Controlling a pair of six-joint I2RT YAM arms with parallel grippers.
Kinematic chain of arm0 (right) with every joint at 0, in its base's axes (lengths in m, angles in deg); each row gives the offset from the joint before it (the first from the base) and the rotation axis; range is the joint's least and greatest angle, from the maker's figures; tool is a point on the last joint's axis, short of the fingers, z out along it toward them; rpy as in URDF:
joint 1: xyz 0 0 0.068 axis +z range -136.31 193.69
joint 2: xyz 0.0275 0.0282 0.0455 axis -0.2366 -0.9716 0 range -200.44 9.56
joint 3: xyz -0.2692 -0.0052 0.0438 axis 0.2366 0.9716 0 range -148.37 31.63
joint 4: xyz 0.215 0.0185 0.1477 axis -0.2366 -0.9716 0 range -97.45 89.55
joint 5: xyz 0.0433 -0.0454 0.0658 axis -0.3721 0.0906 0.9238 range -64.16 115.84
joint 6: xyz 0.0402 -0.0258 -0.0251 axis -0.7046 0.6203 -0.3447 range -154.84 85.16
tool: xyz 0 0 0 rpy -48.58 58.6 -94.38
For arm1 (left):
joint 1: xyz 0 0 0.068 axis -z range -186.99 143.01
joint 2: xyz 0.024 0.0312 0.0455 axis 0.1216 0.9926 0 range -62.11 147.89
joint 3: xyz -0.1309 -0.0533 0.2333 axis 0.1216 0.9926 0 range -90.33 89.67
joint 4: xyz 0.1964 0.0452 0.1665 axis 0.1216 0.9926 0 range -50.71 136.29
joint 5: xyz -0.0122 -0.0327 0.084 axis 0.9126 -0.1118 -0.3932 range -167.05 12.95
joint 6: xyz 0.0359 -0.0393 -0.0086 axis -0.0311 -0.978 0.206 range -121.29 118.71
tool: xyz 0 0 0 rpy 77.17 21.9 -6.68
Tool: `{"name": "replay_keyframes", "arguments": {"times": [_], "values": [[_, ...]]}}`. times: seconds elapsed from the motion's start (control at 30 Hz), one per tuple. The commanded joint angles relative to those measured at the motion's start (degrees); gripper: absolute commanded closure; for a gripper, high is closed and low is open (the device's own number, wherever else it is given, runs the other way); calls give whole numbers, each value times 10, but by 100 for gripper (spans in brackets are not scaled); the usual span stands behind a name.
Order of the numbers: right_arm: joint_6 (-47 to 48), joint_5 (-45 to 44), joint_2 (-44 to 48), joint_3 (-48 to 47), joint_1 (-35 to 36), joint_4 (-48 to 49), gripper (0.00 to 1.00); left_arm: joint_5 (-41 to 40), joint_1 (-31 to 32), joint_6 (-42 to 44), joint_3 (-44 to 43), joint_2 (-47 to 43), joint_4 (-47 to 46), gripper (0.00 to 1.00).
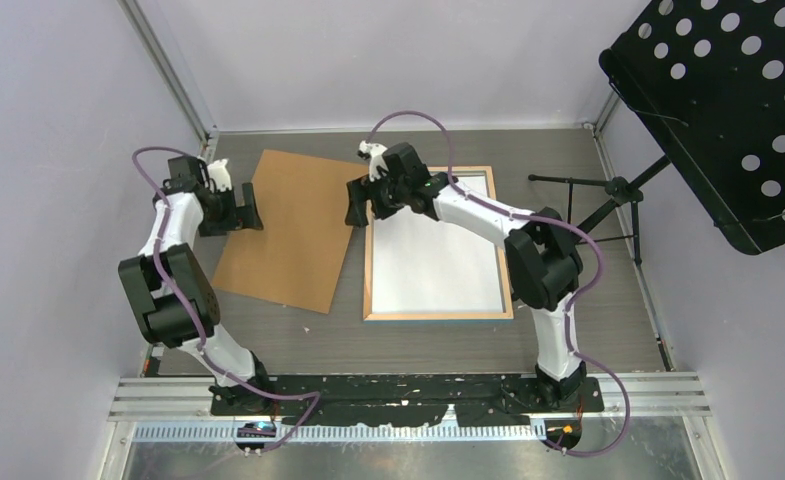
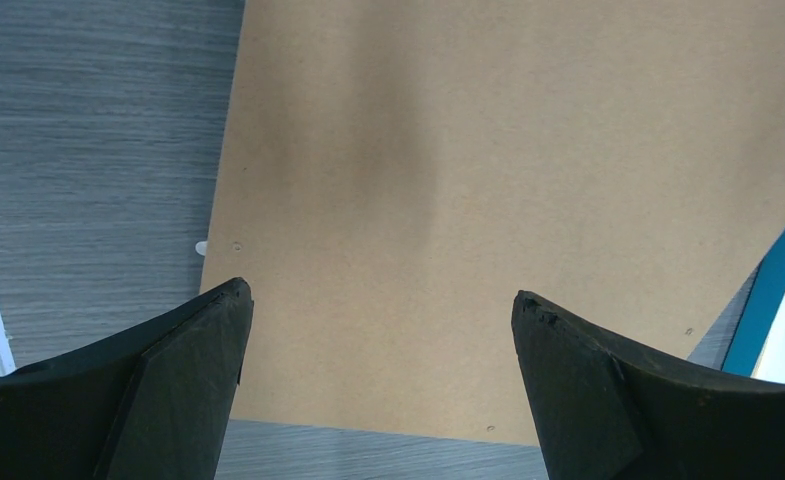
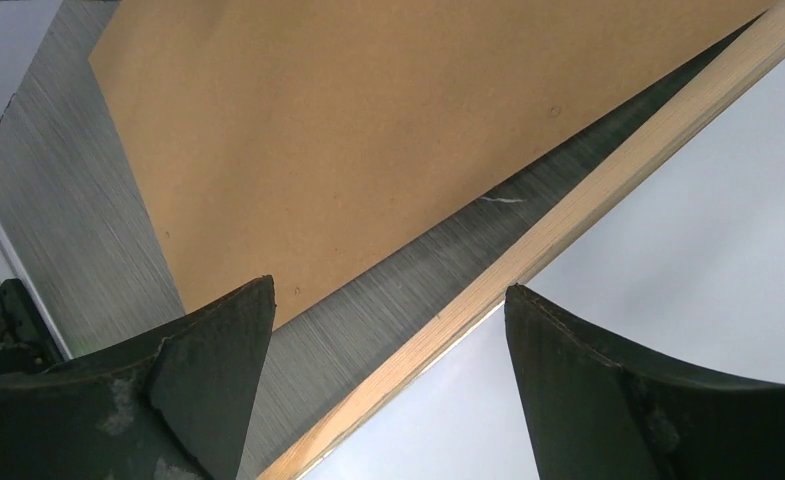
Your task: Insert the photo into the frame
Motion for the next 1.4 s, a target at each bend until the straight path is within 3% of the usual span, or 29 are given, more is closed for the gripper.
{"name": "replay_keyframes", "arguments": {"times": [0.0, 0.43, 1.37], "values": [[-66, 34, -28, -25, 9, 37, 9, 28, -22, 24, -59, 49, 54, 0], [-104, 65, -66, -20, 18, 64, 12, 52, -41, 51, -177, 175, 115, 4], [-150, 99, -129, -48, 21, 76, 13, 135, -45, 113, -281, 265, 175, 8]]}}
